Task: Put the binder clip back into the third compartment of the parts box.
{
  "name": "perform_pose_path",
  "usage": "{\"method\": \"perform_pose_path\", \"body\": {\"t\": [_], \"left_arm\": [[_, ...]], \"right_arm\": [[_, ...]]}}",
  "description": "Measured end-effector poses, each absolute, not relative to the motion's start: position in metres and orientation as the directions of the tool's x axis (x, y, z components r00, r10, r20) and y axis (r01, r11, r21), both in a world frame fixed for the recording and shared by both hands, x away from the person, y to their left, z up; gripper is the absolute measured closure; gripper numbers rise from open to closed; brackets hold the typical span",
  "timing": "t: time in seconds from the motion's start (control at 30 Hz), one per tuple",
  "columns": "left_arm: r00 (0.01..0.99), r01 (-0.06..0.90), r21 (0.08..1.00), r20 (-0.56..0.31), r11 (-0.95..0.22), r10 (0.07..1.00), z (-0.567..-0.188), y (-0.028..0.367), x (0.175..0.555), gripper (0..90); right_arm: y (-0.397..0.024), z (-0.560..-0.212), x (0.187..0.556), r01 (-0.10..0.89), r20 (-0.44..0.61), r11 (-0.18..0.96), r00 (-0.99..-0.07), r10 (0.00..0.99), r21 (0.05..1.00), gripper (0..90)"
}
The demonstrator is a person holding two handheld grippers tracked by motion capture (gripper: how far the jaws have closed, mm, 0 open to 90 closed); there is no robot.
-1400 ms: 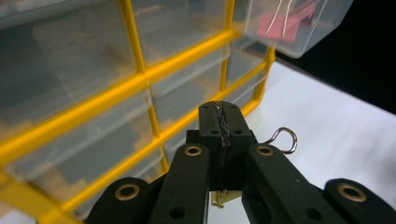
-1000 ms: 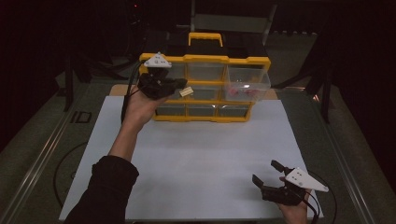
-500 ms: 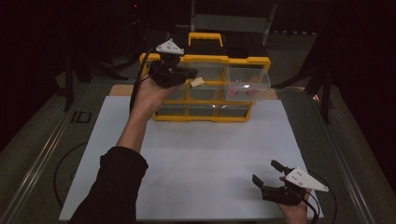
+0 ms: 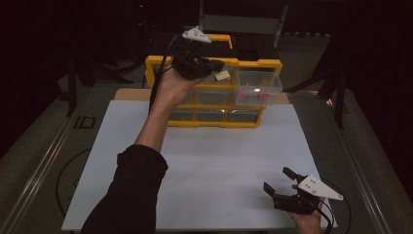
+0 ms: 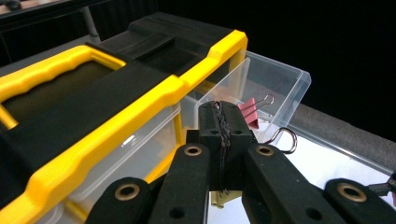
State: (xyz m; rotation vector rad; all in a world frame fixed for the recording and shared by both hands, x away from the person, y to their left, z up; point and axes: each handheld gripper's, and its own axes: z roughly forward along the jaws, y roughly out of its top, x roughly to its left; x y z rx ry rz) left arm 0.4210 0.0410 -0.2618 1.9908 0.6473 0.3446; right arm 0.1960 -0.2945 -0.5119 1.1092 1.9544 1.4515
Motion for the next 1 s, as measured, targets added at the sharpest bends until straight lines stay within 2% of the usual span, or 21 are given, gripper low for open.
{"method": "perform_pose_path", "body": {"t": [0.37, 0.57, 0.6, 0.67, 0.7, 0.73, 0.77, 0.83, 0.9, 1.0], "left_arm": [[0.826, 0.302, 0.888, -0.062, -0.347, 0.56, -0.257, 0.007, 0.427, 89.7], [0.82, 0.335, 0.896, -0.125, -0.291, 0.559, -0.269, -0.014, 0.432, 87.8], [0.82, 0.335, 0.896, -0.125, -0.291, 0.559, -0.269, -0.014, 0.432, 76.2], [0.804, 0.366, 0.886, -0.146, -0.285, 0.577, -0.274, -0.014, 0.435, 43.3], [0.764, 0.388, 0.874, -0.129, -0.291, 0.632, -0.279, -0.01, 0.437, 33.7], [0.764, 0.388, 0.874, -0.129, -0.291, 0.632, -0.279, -0.01, 0.437, 26.4], [0.752, 0.406, 0.87, -0.144, -0.28, 0.643, -0.281, -0.006, 0.438, 26.4], [0.732, 0.424, 0.861, -0.143, -0.281, 0.666, -0.286, 0.003, 0.44, 15.9], [0.724, 0.433, 0.852, -0.135, -0.294, 0.677, -0.29, 0.01, 0.44, 10.3], [0.714, 0.434, 0.847, -0.116, -0.307, 0.691, -0.296, 0.023, 0.439, 7.9]], "right_arm": [[-0.295, -0.511, 0.196, 0.329, 0.1, 0.113, -0.567, 0.817, 0.938, 8.3], [-0.295, -0.511, 0.195, 0.328, 0.101, 0.112, -0.568, 0.817, 0.938, 8.3], [-0.295, -0.511, 0.195, 0.328, 0.101, 0.112, -0.568, 0.817, 0.938, 8.3], [-0.296, -0.511, 0.194, 0.326, 0.103, 0.108, -0.567, 0.817, 0.939, 8.3], [-0.298, -0.51, 0.194, 0.325, 0.106, 0.103, -0.565, 0.818, 0.94, 8.3], [-0.298, -0.51, 0.194, 0.325, 0.106, 0.103, -0.565, 0.818, 0.94, 8.3], [-0.298, -0.51, 0.194, 0.324, 0.109, 0.098, -0.565, 0.818, 0.941, 8.3], [-0.299, -0.51, 0.195, 0.321, 0.108, 0.097, -0.565, 0.818, 0.942, 8.3], [-0.298, -0.51, 0.194, 0.325, 0.109, 0.099, -0.563, 0.819, 0.941, 8.3], [-0.297, -0.51, 0.195, 0.325, 0.106, 0.101, -0.564, 0.819, 0.94, 8.4]]}}
